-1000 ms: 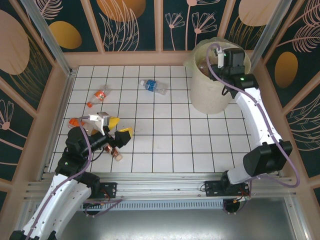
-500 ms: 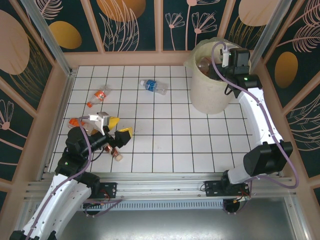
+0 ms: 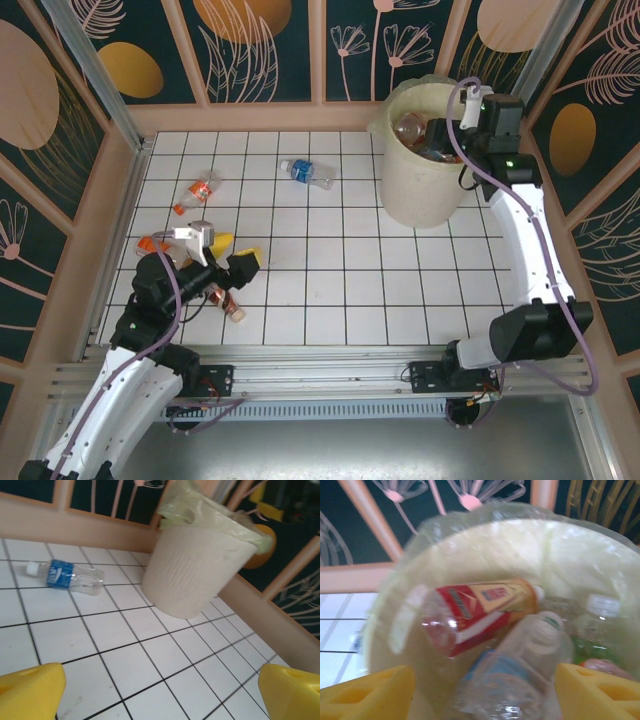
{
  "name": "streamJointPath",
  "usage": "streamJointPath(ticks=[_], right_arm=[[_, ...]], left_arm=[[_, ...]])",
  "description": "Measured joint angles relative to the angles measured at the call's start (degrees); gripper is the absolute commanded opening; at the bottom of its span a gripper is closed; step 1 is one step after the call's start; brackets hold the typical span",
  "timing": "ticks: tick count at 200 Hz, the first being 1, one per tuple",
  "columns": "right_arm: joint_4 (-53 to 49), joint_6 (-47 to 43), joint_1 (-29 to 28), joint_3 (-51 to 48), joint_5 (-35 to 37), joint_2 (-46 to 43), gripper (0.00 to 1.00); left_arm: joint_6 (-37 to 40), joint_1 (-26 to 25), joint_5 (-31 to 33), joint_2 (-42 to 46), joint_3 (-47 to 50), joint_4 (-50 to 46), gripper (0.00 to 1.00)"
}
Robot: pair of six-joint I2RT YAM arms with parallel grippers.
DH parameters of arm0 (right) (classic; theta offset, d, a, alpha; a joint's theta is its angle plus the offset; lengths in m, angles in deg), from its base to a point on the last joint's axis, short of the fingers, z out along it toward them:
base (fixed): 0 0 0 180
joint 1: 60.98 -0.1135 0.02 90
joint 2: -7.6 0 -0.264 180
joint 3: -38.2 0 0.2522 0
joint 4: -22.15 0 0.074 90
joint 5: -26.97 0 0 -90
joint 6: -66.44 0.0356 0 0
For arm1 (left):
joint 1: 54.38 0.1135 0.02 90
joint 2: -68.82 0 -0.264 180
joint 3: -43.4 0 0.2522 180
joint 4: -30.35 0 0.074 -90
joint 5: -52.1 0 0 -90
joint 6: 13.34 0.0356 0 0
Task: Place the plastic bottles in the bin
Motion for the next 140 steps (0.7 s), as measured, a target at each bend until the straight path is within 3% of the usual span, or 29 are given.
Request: streamJointPath(ticks=[56, 72, 95, 140], right_arm=[[7.98, 5.16, -3.21, -11.02, -11.76, -12.85, 0.75], [8.96, 5.64, -6.88, -13.66, -12.57, -15.02, 0.76], [9.27, 5.77, -13.33, -16.76, -12.33, -16.41, 0.76], [9.57, 5.84, -24.98, -24.9, -10.78, -18.34, 0.76]], left_arm=[[-8.35, 0.0, 17.0, -6.32, -8.85, -12.04, 0.97], [-12.87, 0.0, 22.18, -7.8, -11.43, -17.11, 0.92], [-18.67, 0.0, 27.93, -10.64, -14.36, -25.59, 0.98], [-25.24, 0.0, 35.15, -15.23, -14.19, -35.91, 0.96]])
